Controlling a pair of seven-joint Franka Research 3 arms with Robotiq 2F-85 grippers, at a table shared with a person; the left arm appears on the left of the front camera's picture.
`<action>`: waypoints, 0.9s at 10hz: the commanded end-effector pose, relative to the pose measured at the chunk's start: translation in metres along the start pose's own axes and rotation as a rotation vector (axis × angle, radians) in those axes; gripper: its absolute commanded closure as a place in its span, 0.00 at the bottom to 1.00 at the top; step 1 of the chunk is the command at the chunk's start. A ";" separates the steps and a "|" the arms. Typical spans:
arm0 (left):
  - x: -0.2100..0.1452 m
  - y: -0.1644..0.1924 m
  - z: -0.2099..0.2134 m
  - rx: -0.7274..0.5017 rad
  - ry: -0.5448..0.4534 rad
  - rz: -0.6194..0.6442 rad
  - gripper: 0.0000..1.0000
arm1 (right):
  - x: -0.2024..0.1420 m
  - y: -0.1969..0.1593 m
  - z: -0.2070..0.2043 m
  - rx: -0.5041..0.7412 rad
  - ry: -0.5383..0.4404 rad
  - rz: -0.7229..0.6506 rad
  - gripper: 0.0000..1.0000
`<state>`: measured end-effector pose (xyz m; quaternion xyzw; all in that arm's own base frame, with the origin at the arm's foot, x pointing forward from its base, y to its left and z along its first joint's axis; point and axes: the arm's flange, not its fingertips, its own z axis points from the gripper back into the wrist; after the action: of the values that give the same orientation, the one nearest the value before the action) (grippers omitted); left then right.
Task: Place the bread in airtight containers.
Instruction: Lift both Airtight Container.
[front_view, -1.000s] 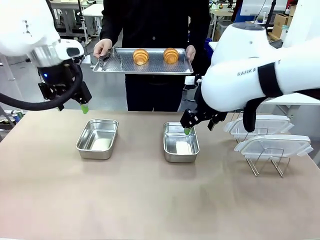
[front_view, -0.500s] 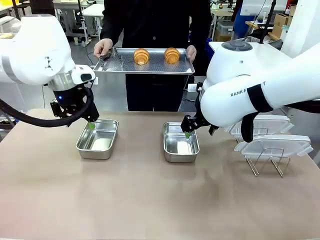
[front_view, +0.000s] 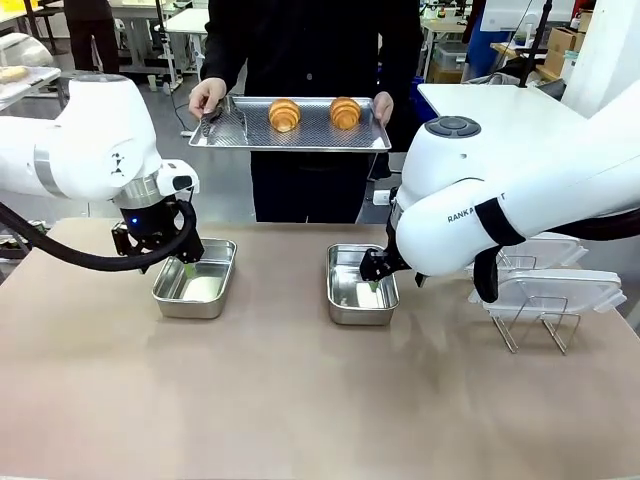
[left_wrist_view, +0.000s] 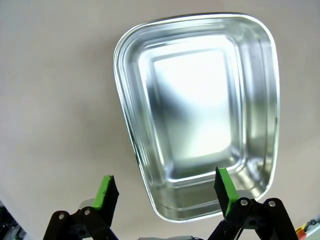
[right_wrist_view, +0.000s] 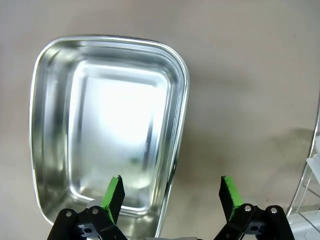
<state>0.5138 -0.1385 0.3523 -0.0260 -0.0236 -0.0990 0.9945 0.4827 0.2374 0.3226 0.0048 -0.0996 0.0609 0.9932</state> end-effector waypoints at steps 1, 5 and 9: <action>0.001 0.007 -0.002 0.031 -0.008 0.036 0.00 | 0.008 0.010 -0.003 -0.016 -0.032 -0.041 0.00; 0.007 0.019 -0.013 0.029 -0.027 0.062 0.03 | 0.010 0.008 -0.005 -0.032 -0.034 -0.065 0.00; 0.009 0.019 -0.014 0.019 -0.041 0.074 1.00 | 0.010 0.007 -0.005 -0.047 -0.028 -0.067 1.00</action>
<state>0.5251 -0.1223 0.3392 -0.0285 -0.0372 -0.0741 0.9961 0.4904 0.2359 0.3217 0.0059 -0.1031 0.0406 0.9938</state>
